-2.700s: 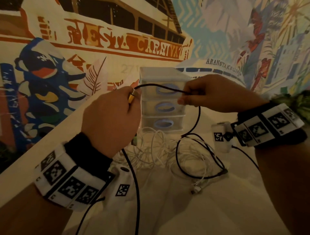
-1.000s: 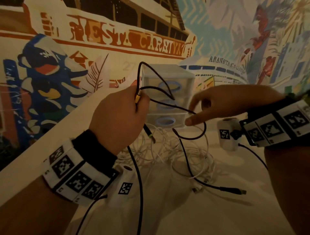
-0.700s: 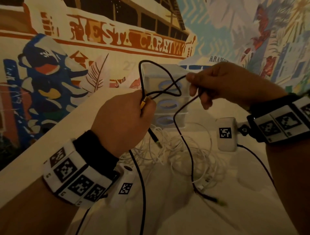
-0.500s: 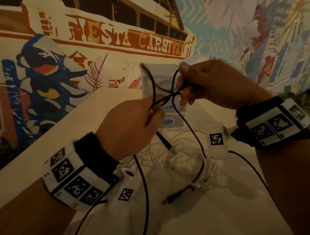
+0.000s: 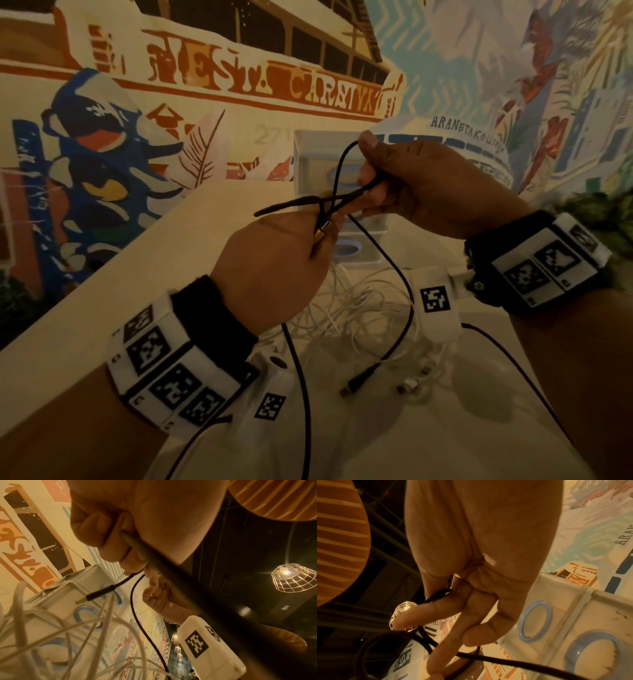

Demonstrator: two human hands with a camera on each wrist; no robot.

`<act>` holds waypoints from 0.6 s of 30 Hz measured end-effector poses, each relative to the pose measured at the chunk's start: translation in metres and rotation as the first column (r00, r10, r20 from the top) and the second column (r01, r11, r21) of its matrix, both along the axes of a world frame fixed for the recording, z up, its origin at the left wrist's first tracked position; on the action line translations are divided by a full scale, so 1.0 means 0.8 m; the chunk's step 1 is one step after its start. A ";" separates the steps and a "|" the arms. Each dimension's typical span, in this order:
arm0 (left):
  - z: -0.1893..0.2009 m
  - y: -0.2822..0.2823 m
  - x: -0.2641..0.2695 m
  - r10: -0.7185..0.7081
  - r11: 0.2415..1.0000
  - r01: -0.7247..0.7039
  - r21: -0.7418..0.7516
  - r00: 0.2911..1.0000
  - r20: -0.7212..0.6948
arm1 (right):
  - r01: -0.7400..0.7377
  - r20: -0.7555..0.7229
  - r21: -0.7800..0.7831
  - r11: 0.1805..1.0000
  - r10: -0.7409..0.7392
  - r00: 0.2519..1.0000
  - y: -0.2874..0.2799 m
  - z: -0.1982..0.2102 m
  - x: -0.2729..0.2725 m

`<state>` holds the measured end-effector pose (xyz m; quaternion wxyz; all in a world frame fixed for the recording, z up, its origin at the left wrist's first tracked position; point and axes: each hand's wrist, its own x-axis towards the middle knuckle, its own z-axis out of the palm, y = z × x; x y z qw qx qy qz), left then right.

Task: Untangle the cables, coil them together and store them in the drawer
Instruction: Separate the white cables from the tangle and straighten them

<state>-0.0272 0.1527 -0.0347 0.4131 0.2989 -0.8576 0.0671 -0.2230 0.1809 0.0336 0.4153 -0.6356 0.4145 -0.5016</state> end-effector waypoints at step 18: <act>0.013 0.007 0.004 -0.017 0.980 0.008 -0.199 0.999 -0.043 | -0.030 0.013 0.039 0.999 0.030 0.999 0.002 0.002 0.005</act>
